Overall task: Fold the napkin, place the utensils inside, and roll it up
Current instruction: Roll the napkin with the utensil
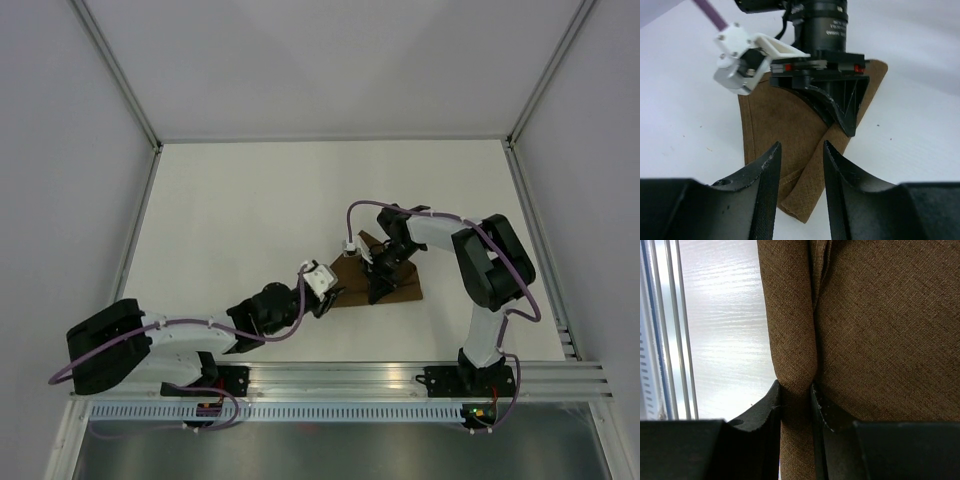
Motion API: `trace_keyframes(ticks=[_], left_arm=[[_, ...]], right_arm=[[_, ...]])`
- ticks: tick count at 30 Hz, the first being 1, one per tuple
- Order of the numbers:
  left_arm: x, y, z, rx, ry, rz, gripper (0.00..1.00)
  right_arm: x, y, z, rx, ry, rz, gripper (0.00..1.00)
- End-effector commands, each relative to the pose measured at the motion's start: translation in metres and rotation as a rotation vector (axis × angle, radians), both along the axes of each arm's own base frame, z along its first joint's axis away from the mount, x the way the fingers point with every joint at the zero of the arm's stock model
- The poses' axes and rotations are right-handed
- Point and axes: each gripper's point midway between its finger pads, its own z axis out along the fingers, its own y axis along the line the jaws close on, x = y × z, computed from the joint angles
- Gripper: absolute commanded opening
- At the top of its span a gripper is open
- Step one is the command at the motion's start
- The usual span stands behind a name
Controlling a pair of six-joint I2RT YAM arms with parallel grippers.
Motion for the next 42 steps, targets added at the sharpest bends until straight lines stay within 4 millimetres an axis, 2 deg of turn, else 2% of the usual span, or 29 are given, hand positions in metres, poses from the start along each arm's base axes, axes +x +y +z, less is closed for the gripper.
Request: trace_keyframes(ticks=[1,2,3,4,5,6,9,10,13,14,21,30,33,36,37,39,40,41,42], left_arm=[[0.005,-0.016,-0.001,0.164,-0.167,-0.007,0.44],[0.002,-0.02,0.001,0.175,-0.183,-0.023,0.44],[0.0,-0.025,-0.005,0.205,-0.192,-0.041,0.44],[-0.004,-0.032,-0.019,0.263,-0.204,-0.073,0.44],[-0.006,-0.04,-0.022,0.279,-0.205,-0.095,0.45],[-0.011,-0.047,-0.035,0.315,-0.201,-0.126,0.45],[-0.018,-0.066,-0.043,0.355,-0.232,-0.181,0.46],[-0.018,-0.072,-0.053,0.387,-0.24,-0.197,0.48],[-0.021,-0.082,-0.065,0.429,-0.247,-0.231,0.49],[-0.021,-0.083,-0.075,0.453,-0.241,-0.241,0.5],[-0.024,-0.086,-0.104,0.528,-0.218,-0.289,0.51],[-0.006,-0.073,-0.126,0.571,-0.19,-0.214,0.5],[-0.009,-0.069,-0.138,0.596,-0.154,-0.223,0.45],[-0.013,-0.068,-0.145,0.612,-0.117,-0.235,0.31],[-0.014,-0.068,-0.145,0.611,-0.109,-0.234,0.21],[-0.016,-0.067,-0.146,0.606,-0.085,-0.241,0.12],[-0.019,-0.066,-0.149,0.613,-0.069,-0.256,0.05],[-0.021,-0.067,-0.149,0.609,-0.059,-0.266,0.02],[-0.022,-0.067,-0.149,0.605,-0.04,-0.273,0.02]], right_arm=[[-0.017,-0.023,-0.036,-0.109,0.075,0.066,0.02],[-0.016,-0.023,-0.037,-0.109,0.077,0.065,0.02],[-0.015,-0.024,-0.037,-0.112,0.079,0.063,0.02],[-0.015,-0.024,-0.038,-0.114,0.077,0.062,0.02],[-0.015,-0.025,-0.04,-0.121,0.084,0.058,0.02],[-0.014,-0.024,-0.039,-0.12,0.085,0.057,0.02],[-0.012,-0.025,-0.04,-0.126,0.081,0.05,0.02],[-0.011,-0.025,-0.04,-0.128,0.082,0.046,0.02],[-0.011,-0.025,-0.041,-0.133,0.084,0.047,0.02],[-0.011,-0.026,-0.041,-0.138,0.087,0.045,0.02],[-0.011,-0.027,-0.043,-0.145,0.092,0.042,0.02],[-0.011,-0.027,-0.043,-0.15,0.101,0.042,0.02],[-0.011,-0.027,-0.043,-0.148,0.102,0.039,0.02],[-0.01,-0.027,-0.043,-0.146,0.1,0.037,0.02],[-0.009,-0.026,-0.042,-0.144,0.094,0.031,0.04],[-0.009,-0.026,-0.042,-0.142,0.087,0.026,0.09],[-0.007,-0.025,-0.041,-0.14,0.08,0.019,0.17],[-0.007,-0.025,-0.041,-0.136,0.075,0.015,0.22],[-0.007,-0.024,-0.04,-0.134,0.075,0.01,0.31]])
